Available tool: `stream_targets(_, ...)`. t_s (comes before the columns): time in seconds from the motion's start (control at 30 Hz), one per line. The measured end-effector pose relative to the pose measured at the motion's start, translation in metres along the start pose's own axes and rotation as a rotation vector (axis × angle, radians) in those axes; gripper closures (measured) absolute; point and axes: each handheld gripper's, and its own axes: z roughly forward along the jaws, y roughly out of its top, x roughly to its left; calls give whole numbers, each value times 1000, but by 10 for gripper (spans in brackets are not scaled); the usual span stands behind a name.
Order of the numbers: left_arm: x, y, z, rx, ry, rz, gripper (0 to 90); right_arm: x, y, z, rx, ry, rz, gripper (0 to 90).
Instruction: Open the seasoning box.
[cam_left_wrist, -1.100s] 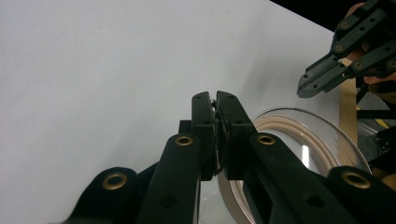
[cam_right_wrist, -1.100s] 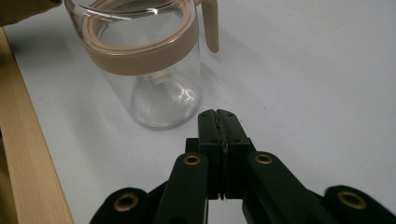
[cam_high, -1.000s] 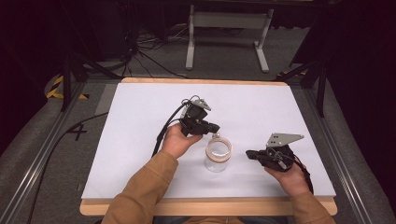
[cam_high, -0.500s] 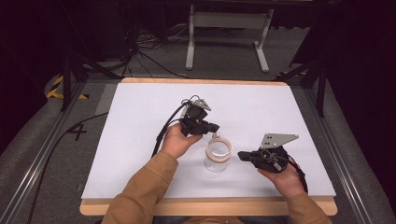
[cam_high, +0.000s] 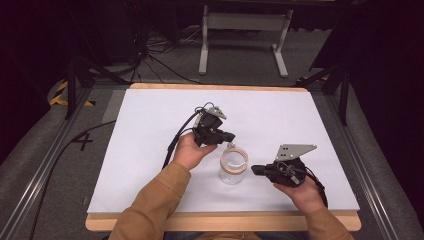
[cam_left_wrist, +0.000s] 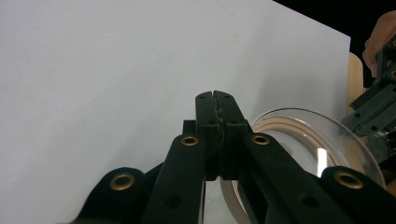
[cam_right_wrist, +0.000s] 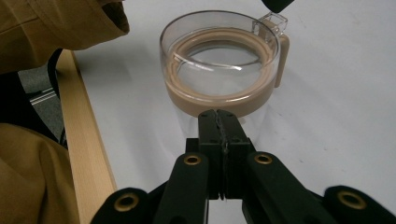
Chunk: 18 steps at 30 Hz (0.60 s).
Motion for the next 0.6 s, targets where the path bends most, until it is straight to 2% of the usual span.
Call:
stream_targets(0.23, 0, 0, 1, 20, 10, -4, 896, 4, 3, 3, -1, 8, -7, 895)
stream_targets(0.43, 1, 0, 0, 4, -1, -9, 895, 4, 8, 8, -33, 15, 10, 895)
stream_targets(0.6, 1, -1, 0, 2, -4, -14, 896, 5, 11, 9, -39, 10, 12, 895)
